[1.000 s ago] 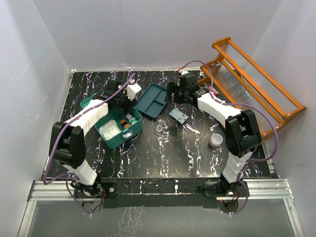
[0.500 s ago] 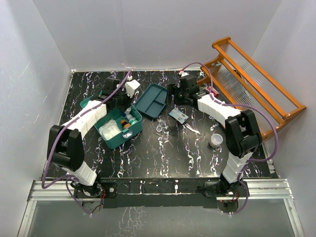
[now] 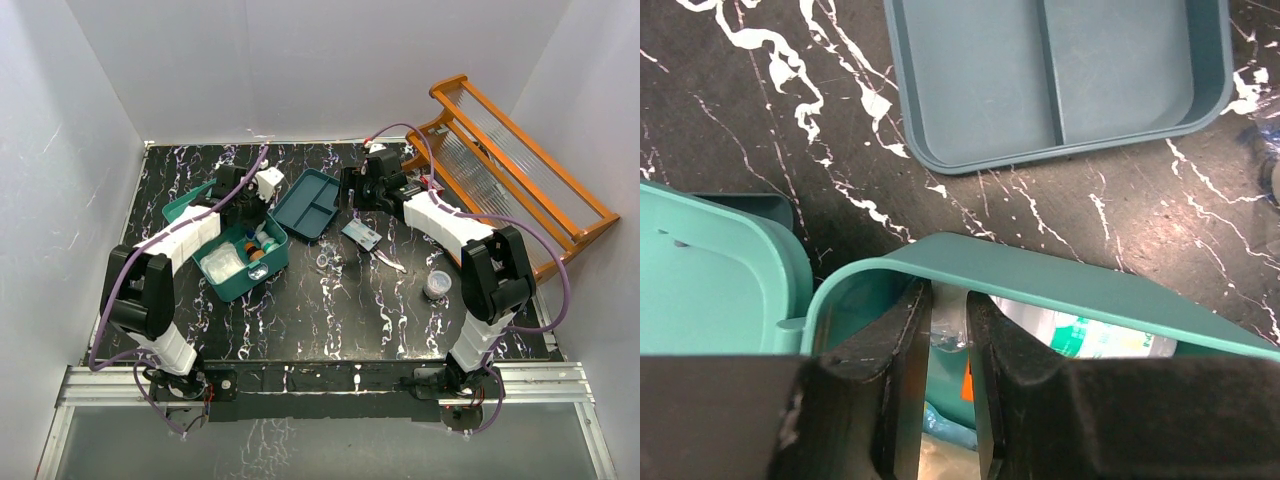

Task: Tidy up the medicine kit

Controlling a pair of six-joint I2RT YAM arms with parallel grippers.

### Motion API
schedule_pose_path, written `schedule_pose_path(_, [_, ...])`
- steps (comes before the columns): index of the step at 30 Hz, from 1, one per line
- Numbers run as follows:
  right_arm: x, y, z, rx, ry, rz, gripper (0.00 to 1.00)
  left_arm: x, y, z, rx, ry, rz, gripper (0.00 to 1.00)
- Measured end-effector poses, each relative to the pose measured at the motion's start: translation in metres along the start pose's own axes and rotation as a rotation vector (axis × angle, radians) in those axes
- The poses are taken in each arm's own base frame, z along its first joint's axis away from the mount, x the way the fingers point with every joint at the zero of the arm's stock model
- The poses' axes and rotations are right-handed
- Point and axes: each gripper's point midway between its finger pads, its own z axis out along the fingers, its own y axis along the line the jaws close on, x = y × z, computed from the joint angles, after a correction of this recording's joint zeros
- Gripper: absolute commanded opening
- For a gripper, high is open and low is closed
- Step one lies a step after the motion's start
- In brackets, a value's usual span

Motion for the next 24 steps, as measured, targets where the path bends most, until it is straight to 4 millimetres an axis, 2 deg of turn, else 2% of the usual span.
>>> schedule_pose_path(10, [0.0, 0.0, 0.0, 0.0, 0.0, 0.008, 0.74, -0.001, 0.02, 0.004, -0.106, -0.001, -0.001, 0.22])
schedule_pose_path(18, [0.0, 0.0, 0.0, 0.001, 0.001, 0.009, 0.74, -0.003, 0.012, 0.008, -0.097, 0.003, 0.003, 0.25])
schedule_pose_path(24, [0.0, 0.0, 0.0, 0.0, 0.0, 0.009, 0.74, -0.004, 0.005, 0.009, -0.068, -0.003, -0.011, 0.31])
